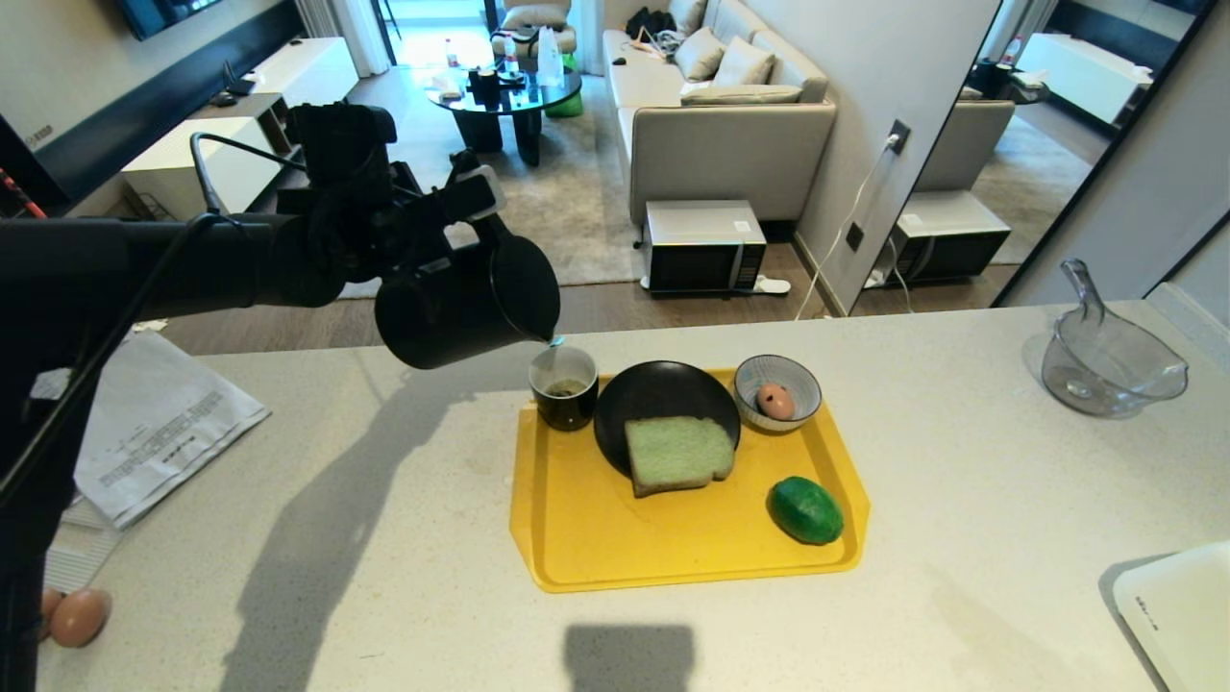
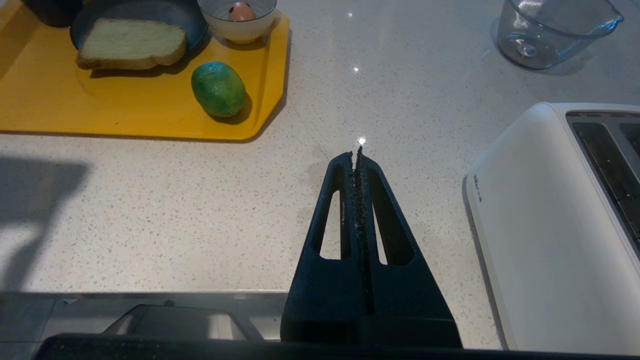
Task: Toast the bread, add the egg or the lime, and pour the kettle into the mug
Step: Pour water into a cup
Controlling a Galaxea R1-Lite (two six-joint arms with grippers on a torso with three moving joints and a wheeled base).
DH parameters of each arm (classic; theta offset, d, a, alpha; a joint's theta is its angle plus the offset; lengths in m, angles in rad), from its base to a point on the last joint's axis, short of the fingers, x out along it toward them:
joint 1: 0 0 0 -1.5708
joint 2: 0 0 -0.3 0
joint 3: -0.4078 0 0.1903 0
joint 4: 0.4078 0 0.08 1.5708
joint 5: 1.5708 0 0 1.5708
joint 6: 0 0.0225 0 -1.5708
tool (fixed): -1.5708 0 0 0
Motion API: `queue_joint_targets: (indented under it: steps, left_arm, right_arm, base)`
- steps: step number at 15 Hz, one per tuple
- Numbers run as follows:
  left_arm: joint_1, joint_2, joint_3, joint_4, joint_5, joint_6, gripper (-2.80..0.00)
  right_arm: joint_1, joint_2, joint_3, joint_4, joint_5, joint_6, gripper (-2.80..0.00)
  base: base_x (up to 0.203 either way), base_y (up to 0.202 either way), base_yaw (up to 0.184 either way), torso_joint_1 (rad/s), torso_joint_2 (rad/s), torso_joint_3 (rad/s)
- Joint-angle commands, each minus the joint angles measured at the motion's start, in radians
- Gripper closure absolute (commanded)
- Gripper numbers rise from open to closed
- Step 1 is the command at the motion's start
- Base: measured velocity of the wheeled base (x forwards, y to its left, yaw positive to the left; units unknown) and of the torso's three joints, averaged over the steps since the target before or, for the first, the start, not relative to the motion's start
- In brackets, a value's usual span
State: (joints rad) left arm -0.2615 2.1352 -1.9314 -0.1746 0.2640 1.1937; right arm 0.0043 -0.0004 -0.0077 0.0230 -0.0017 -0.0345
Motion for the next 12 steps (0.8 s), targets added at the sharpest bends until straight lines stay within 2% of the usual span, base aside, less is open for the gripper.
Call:
queue_joint_targets:
  steps: [1, 12]
  left_arm:
    - [-0.005, 0.006, 0.0, -0.002, 0.012, 0.01, 0.0]
    - [-0.029, 0.04, 0.0, -0.02, 0.036, 0.072, 0.0]
  right_arm:
    - [0.0, 0.0, 0.0, 0.0, 0.0, -0.001, 0.0]
    - [0.0, 0.0, 0.0, 0.0, 0.0, -0.001, 0.0]
  base:
    - [0.0, 0.0, 0.0, 0.0, 0.0, 0.0]
    - [0.0, 0.0, 0.0, 0.0, 0.0, 0.0]
